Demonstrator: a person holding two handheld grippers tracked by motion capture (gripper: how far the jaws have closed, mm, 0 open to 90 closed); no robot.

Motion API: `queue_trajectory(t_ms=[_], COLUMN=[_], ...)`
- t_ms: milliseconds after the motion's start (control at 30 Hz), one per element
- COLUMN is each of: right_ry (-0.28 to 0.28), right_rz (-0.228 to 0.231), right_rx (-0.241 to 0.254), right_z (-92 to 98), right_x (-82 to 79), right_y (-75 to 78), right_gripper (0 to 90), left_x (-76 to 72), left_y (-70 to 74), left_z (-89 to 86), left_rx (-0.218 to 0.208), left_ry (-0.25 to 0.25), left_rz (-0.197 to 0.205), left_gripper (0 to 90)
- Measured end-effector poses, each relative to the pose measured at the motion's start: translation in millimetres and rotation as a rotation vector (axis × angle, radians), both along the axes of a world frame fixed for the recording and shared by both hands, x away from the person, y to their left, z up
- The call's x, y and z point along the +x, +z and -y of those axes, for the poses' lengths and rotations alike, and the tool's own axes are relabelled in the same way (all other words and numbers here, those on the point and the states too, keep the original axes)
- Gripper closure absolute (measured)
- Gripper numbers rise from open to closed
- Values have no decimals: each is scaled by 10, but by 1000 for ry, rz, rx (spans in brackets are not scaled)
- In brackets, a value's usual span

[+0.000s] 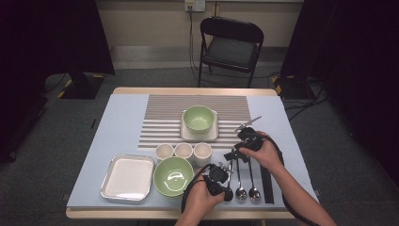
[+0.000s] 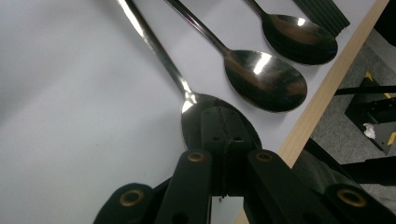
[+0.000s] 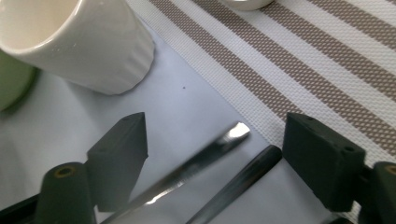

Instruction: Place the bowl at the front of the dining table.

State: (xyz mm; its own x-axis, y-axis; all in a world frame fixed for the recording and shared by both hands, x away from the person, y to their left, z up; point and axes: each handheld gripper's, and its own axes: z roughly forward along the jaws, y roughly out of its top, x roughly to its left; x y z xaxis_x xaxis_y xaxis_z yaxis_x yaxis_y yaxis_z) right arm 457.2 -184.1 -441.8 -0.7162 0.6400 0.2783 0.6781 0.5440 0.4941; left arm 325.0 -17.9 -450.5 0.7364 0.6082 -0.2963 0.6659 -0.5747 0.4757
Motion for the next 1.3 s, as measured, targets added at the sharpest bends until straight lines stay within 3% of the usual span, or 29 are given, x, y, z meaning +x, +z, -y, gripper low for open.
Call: queue_trajectory(t_ms=[67,233,433,667,1000,1267,1300], right_ry=[16,37,40,44,14,9,12], right_rz=[1,-12,-26,-44,-104,-136,-139], right_rx=[-21,-20,-18,-10,33,81,85], right_z=[-13,-10,8,28,60,26,21], right_x=[-7,-7,-9,-12,16,35,39], right_y=[-5,11,26,63,109,163,167], right_gripper=[297,456,484,610,694,764,767], left_x=[-3,-1,-3,-5,3,40,47], left_y=[-2,1,-5,-1,11,135,152], left_z=[-3,-3,-4,9,0,-43,-52], left_rx=[3,8,8,14,25,16,0], left_ry=[-3,-6,-5,-7,-5,3,8], left_rz=[2,2,3,3,11,67,81], left_gripper=[900,900,900,900,899,776,733])
